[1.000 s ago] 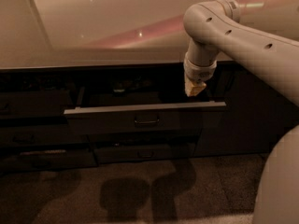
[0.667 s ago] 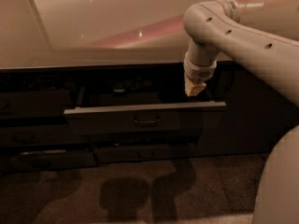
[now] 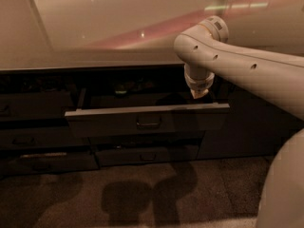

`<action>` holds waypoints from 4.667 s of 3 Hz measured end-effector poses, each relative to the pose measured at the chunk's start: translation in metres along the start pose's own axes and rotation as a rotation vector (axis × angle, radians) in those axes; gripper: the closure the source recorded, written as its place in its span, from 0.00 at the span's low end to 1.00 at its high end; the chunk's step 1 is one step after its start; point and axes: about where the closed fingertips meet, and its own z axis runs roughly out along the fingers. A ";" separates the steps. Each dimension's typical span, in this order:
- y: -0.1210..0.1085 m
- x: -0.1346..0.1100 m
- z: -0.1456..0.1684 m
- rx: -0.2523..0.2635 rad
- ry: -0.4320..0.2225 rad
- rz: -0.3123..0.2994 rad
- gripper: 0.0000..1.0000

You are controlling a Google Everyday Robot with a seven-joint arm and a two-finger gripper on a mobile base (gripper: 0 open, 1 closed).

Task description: Open top drawer

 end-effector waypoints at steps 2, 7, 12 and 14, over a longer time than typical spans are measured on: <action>-0.003 0.005 0.013 -0.052 -0.062 0.003 1.00; 0.004 0.007 0.078 -0.227 -0.172 0.000 1.00; 0.181 -0.036 0.082 -0.175 -0.115 -0.135 1.00; 0.217 -0.035 0.085 -0.209 -0.088 -0.154 0.81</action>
Offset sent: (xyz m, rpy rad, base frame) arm 0.0224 -0.0185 -0.0233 0.1692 0.1855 0.0115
